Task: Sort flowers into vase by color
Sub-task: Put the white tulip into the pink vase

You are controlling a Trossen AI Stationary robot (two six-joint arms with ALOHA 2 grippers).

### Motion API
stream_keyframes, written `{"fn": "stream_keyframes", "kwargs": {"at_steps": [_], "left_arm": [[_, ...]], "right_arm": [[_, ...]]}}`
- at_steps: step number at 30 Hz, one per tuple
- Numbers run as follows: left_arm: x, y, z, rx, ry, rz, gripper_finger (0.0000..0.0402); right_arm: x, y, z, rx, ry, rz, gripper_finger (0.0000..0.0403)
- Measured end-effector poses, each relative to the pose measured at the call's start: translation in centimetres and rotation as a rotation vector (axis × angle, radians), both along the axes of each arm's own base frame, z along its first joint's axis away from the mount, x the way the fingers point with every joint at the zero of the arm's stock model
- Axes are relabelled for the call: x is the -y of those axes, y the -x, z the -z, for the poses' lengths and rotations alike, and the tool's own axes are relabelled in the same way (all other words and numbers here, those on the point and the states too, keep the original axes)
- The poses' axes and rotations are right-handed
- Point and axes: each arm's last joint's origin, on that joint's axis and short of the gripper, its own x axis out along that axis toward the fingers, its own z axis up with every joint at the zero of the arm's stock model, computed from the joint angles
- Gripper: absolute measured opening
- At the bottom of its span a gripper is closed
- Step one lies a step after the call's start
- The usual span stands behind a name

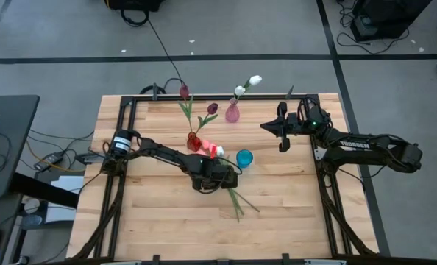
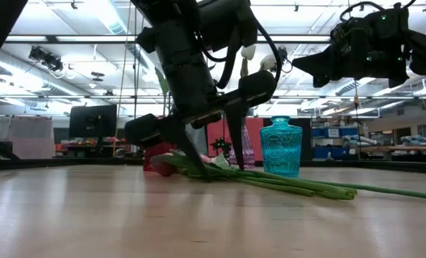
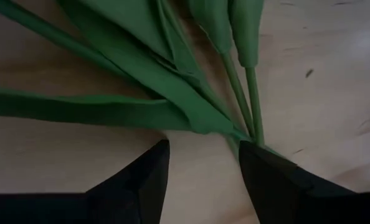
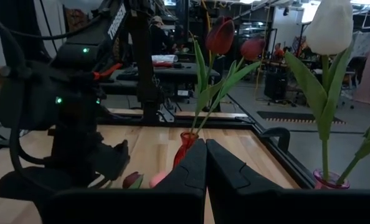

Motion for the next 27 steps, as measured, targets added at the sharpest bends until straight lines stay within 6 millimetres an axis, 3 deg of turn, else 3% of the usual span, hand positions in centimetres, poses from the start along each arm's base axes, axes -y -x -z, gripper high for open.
{"fn": "stream_keyframes", "kwargs": {"at_steps": [20,27], "left_arm": [[-1.4,-1.4,-0.6,0.15,0.006,-0.067,0.0202],[-1.1,-1.8,-0.9,0.214,-0.124,0.095,0.0181]], "right_arm": [[0.0,0.0,0.0,0.002,-0.001,-0.001,0.0013],[0.0,0.0,0.0,0.003,-0.006,-0.002,0.0013]]}}
